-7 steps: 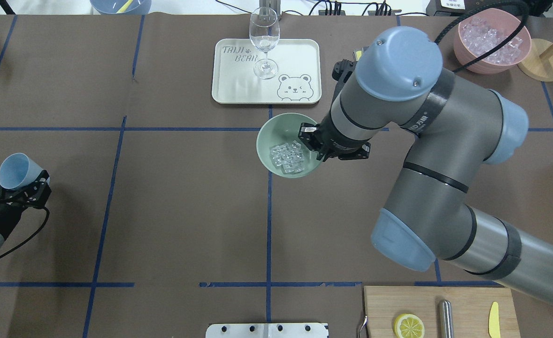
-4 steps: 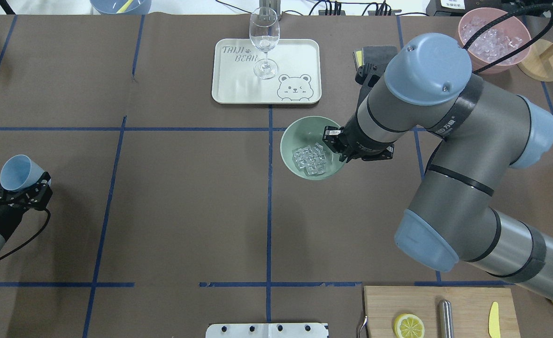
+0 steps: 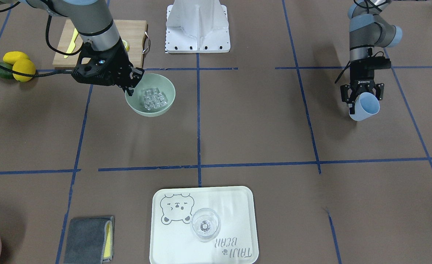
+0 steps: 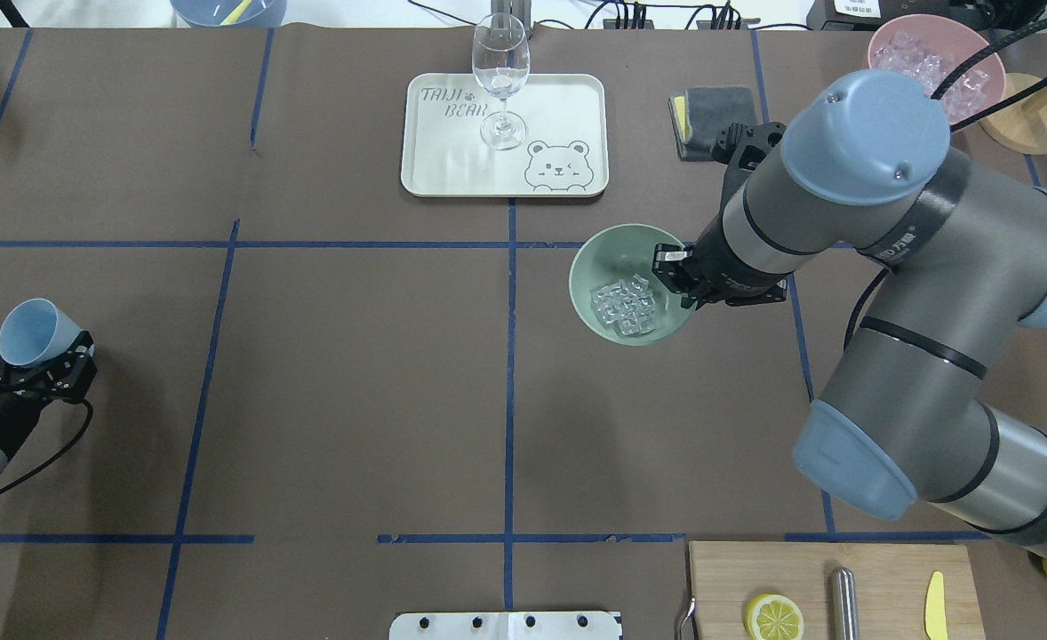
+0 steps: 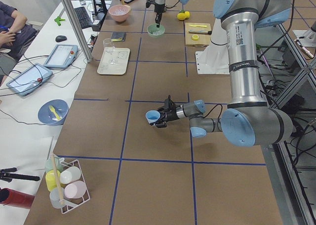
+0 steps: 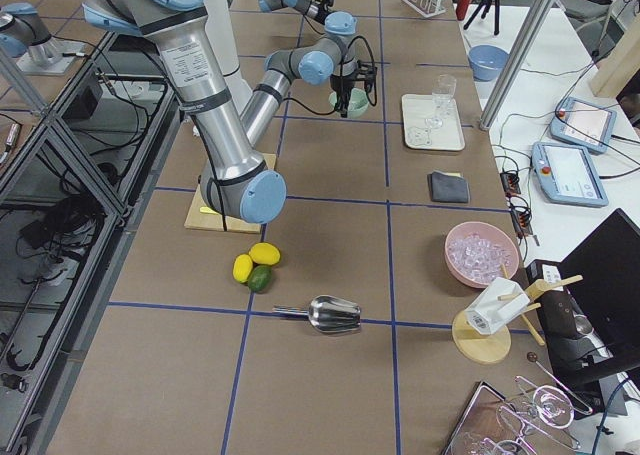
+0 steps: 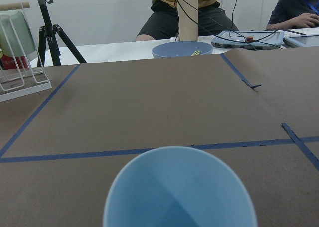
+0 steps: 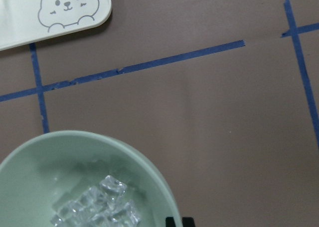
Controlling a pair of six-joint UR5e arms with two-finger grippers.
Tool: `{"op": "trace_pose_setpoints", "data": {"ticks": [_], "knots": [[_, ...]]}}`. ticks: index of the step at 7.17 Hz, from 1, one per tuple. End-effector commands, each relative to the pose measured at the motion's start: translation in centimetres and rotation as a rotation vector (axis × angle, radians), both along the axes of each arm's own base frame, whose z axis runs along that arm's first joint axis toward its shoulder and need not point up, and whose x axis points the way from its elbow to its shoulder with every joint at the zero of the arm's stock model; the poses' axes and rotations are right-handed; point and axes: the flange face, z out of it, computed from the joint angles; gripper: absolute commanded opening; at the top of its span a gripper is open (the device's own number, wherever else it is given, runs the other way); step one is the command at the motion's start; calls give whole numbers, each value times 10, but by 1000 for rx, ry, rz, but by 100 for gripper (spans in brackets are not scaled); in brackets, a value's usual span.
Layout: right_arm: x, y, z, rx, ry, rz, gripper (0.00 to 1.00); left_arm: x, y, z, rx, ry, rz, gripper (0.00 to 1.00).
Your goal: Pour ice into bowl
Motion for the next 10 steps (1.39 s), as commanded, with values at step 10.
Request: {"op": "trace_pose_setpoints", "data": {"ticks": [10], "knots": [[79,-4,118,39,175,-69,0,-60,33,-28,-90,-6,218,100]]}}
